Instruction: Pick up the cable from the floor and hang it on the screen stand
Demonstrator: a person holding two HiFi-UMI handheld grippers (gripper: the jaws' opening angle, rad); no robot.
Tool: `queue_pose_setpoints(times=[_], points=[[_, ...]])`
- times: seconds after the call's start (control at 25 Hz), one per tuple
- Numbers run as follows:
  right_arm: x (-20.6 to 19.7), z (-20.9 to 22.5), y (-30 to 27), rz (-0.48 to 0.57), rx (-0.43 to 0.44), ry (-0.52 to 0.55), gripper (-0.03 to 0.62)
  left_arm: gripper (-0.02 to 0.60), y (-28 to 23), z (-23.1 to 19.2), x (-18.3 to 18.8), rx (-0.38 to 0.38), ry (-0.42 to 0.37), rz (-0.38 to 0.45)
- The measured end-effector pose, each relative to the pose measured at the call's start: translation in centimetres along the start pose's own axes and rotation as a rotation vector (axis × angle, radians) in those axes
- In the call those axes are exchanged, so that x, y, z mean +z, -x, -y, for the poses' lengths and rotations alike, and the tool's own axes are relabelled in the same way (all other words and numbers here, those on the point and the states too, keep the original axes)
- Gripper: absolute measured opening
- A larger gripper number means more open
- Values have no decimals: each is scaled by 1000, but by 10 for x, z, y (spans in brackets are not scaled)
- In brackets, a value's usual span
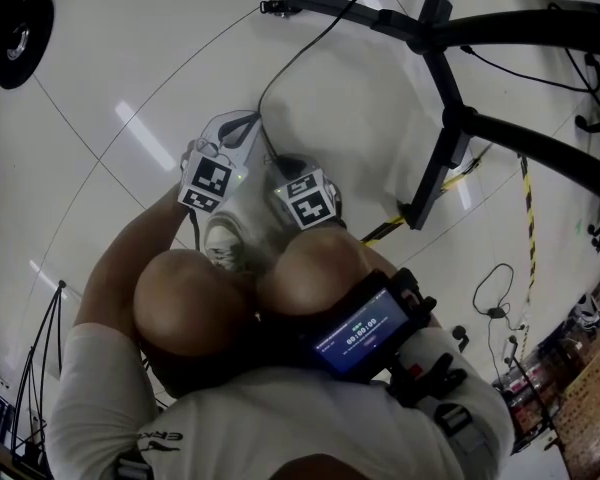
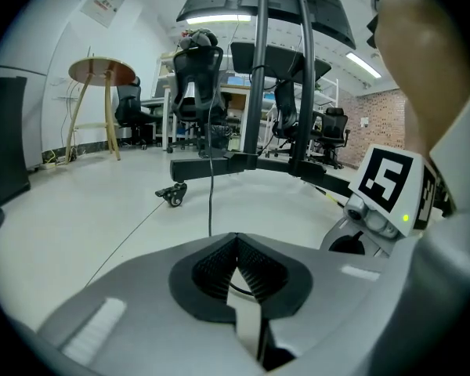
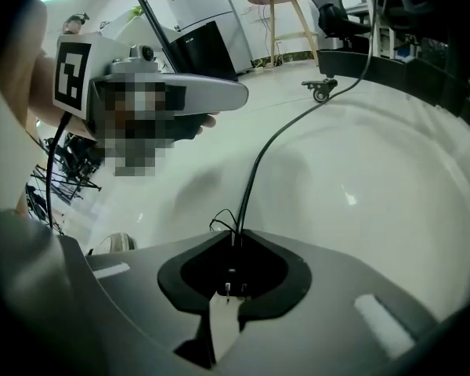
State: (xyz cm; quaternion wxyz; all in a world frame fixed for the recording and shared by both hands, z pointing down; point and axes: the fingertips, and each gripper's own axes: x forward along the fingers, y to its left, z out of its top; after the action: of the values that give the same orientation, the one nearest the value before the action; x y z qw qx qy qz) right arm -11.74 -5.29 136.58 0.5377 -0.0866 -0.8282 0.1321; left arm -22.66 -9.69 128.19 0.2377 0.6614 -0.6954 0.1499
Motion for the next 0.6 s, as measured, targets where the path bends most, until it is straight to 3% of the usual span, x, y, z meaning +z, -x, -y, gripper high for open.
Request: queue_pose_setpoints(times=[0.36, 0.6], points=[[22, 13, 29, 74, -21, 11, 53, 2, -5, -1, 15, 0, -21, 8], [56, 23, 85, 137, -41, -13, 52, 2, 4, 3, 62, -1, -20, 19]])
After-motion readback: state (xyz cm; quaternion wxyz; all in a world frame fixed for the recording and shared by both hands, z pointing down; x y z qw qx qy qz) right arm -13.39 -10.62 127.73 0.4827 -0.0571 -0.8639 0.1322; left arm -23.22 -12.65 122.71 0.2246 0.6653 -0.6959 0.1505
